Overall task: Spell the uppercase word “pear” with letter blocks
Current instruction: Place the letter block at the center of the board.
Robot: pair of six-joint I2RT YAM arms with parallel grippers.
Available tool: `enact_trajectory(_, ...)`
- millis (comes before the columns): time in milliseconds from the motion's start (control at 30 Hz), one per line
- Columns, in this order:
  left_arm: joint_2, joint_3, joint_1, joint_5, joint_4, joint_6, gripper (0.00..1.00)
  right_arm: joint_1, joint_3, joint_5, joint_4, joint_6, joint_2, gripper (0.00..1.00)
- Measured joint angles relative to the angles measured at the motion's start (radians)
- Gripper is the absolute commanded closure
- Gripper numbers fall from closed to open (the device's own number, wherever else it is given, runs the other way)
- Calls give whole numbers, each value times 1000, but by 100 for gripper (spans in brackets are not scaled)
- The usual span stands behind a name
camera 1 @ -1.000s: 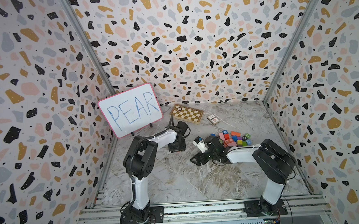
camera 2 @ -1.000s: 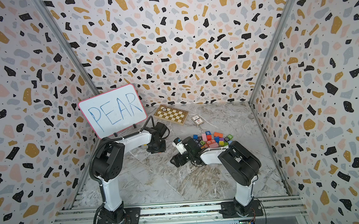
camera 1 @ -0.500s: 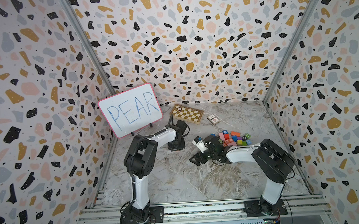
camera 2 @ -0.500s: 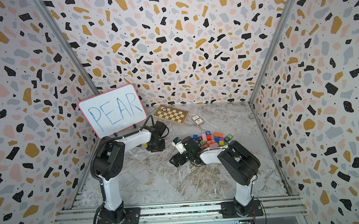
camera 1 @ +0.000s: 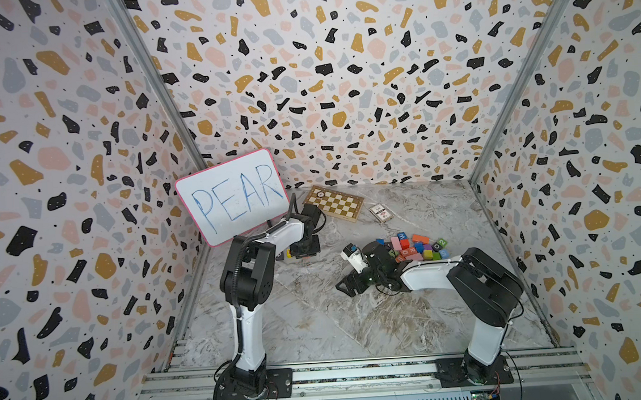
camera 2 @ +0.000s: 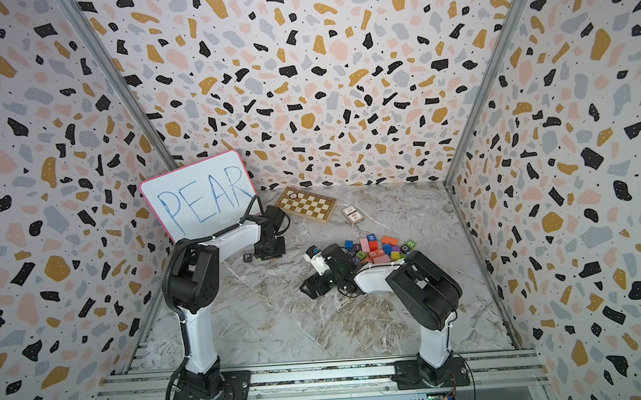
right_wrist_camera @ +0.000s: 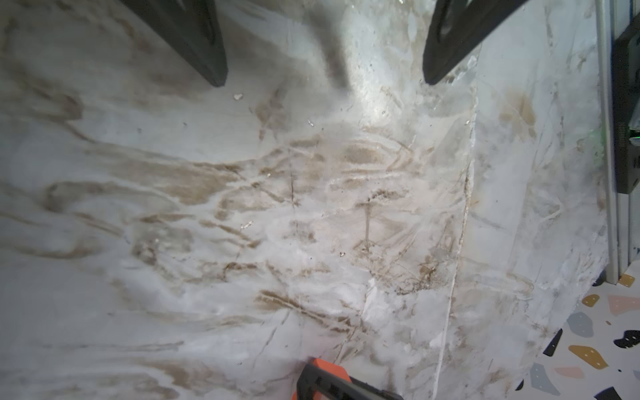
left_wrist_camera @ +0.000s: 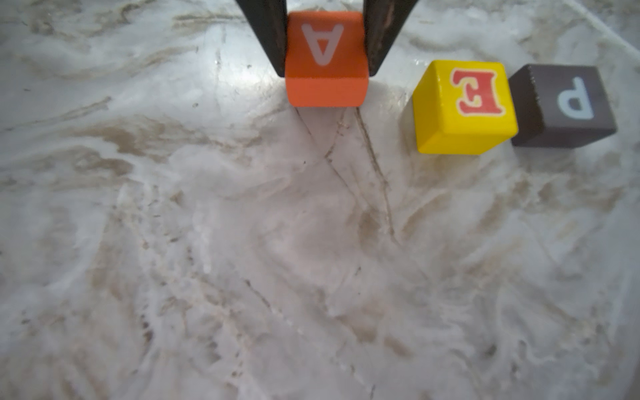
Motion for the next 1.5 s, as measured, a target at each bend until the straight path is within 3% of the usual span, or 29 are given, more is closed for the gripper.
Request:
enact_trajectory(1033,47,42,39,-10,-2,45,68,13,1,-1,4,1,0,6)
enact_trajectory(1500,47,43,40,-10,-2,46,61,13,1,0,5,3,0,6)
